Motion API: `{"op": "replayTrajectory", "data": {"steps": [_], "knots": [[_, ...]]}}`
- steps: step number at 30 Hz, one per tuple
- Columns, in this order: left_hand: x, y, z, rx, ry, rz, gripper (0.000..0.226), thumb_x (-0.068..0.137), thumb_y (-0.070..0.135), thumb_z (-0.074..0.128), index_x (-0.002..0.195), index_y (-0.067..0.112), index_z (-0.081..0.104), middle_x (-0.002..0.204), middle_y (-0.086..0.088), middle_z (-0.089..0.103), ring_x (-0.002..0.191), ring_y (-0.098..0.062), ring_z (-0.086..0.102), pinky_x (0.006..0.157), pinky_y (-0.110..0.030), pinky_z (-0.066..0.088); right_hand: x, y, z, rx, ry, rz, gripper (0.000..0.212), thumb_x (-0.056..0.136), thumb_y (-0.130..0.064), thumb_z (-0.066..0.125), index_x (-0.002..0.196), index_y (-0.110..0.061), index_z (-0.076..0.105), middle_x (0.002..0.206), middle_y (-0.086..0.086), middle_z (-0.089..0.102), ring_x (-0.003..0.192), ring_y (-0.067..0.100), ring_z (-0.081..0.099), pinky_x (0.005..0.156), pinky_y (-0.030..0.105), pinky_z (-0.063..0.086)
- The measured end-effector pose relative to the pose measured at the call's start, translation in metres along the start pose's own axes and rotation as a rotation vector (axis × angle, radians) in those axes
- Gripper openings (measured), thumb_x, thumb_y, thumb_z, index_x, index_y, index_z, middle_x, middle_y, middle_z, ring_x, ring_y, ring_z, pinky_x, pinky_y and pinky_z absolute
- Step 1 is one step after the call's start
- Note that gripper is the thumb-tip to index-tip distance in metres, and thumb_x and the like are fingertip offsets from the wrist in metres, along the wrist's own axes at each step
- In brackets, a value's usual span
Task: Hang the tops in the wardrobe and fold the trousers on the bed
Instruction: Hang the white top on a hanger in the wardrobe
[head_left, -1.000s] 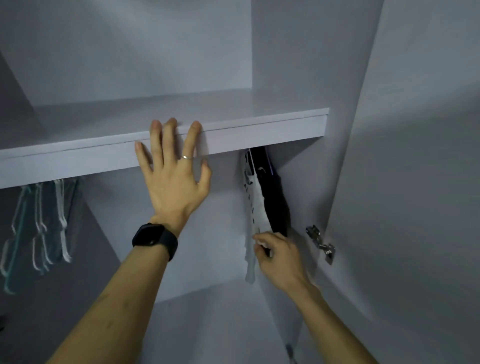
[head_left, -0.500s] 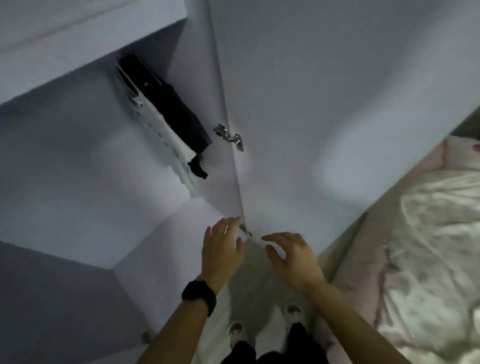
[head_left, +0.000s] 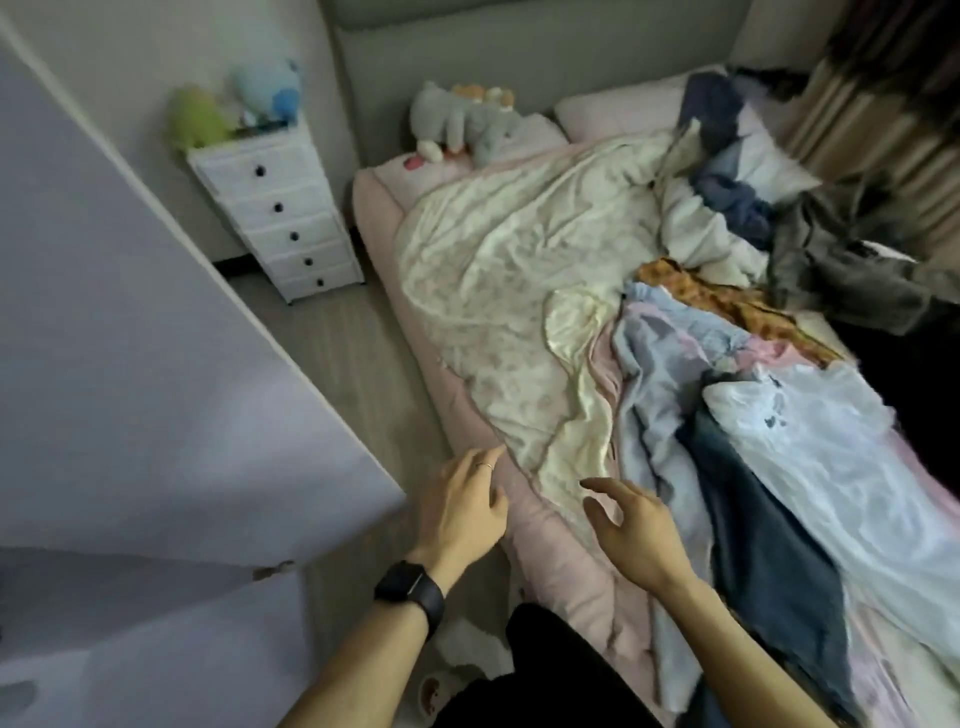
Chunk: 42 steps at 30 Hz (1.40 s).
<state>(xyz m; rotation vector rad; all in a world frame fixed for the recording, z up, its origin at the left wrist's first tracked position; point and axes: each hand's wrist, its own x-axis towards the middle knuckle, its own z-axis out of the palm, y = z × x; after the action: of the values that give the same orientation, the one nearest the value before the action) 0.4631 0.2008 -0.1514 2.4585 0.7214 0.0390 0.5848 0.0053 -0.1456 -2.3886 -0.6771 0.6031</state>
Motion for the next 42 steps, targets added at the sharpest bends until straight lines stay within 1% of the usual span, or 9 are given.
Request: {"op": "replayTrajectory", "data": {"steps": [11,18,21,26,28,30,33,38,42], "knots": [[0.172,0.134,0.093,0.195,-0.275,0.319,0.055,0.094,0.023,0.05,0.149,0.023,0.045,0.149,0.005,0.045,0.134,-0.017,0.043,0.113,-0.029,0.032,0.087,0.141,-0.105,0.144,0.178,0.344,0.036,0.099,-0.031,0.06,0.133,-0.021,0.06,0.128,0.003,0.065,0.117,0.025,0.06,0.095,0.038,0.049],[0.266,0.162,0.195,0.308,-0.459,0.329,0.066,0.099,0.034,0.048,0.159,0.029,0.023,0.168,-0.003,0.009,0.152,-0.021,0.014,0.123,-0.035,0.014,0.182,0.244,-0.132,0.129,0.216,0.549,0.056,0.095,-0.04,0.061,0.144,-0.02,0.044,0.134,0.009,0.06,0.116,0.031,0.061,0.093,0.04,0.049],[0.292,0.155,0.243,0.411,-0.558,0.322,0.07,0.099,0.037,0.047,0.161,0.034,0.013,0.169,-0.001,0.001,0.155,-0.019,0.004,0.125,-0.041,0.007,0.22,0.277,-0.131,0.048,0.153,0.532,0.066,0.096,-0.031,0.06,0.154,-0.03,0.03,0.146,0.01,0.042,0.113,0.034,0.061,0.09,0.043,0.051],[0.307,0.135,0.297,0.596,-0.692,0.314,0.068,0.099,0.041,0.046,0.16,0.034,0.016,0.167,0.0,0.013,0.152,-0.024,0.012,0.122,-0.051,0.011,0.265,0.32,-0.128,-0.292,0.007,0.368,0.078,0.097,-0.018,0.058,0.159,-0.04,0.016,0.166,0.002,0.006,0.128,0.035,0.046,0.09,0.044,0.051],[0.305,0.131,0.302,0.594,-0.699,0.304,0.068,0.099,0.039,0.045,0.16,0.031,0.016,0.167,0.001,0.012,0.152,-0.025,0.01,0.122,-0.05,0.013,0.273,0.333,-0.128,-0.446,-0.048,0.32,0.074,0.098,-0.021,0.06,0.159,-0.037,0.021,0.163,0.0,0.02,0.125,0.033,0.045,0.092,0.043,0.048],[0.301,0.131,0.301,0.514,-0.712,0.258,0.065,0.099,0.036,0.046,0.159,0.028,0.022,0.166,0.0,0.017,0.152,-0.023,0.014,0.122,-0.045,0.017,0.274,0.341,-0.129,-0.514,0.053,0.272,0.055,0.097,-0.019,0.062,0.149,-0.028,0.045,0.145,0.005,0.045,0.115,0.036,0.05,0.083,0.044,0.051],[0.29,0.137,0.285,0.363,-0.707,0.161,0.059,0.098,0.034,0.048,0.154,0.023,0.033,0.16,-0.001,0.031,0.146,-0.025,0.03,0.117,-0.039,0.028,0.257,0.342,-0.129,-0.468,0.261,0.189,0.015,0.093,-0.009,0.068,0.107,-0.012,0.074,0.114,0.013,0.063,0.092,0.041,0.056,0.066,0.047,0.053],[0.267,0.168,0.241,0.209,-0.63,0.165,0.061,0.097,0.036,0.052,0.154,0.026,0.034,0.155,0.002,0.037,0.141,-0.022,0.038,0.111,-0.032,0.036,0.213,0.315,-0.148,-0.326,0.358,0.093,0.007,0.09,-0.006,0.072,0.097,-0.007,0.07,0.105,0.01,0.07,0.084,0.041,0.058,0.073,0.047,0.052],[0.252,0.217,0.195,-0.042,-0.488,0.238,0.076,0.09,0.048,0.063,0.156,0.03,0.029,0.155,0.009,0.037,0.142,-0.01,0.035,0.11,-0.021,0.03,0.17,0.266,-0.178,-0.218,0.509,0.002,0.011,0.089,-0.008,0.075,0.096,-0.014,0.071,0.096,0.0,0.073,0.087,0.036,0.058,0.072,0.043,0.051]]}}
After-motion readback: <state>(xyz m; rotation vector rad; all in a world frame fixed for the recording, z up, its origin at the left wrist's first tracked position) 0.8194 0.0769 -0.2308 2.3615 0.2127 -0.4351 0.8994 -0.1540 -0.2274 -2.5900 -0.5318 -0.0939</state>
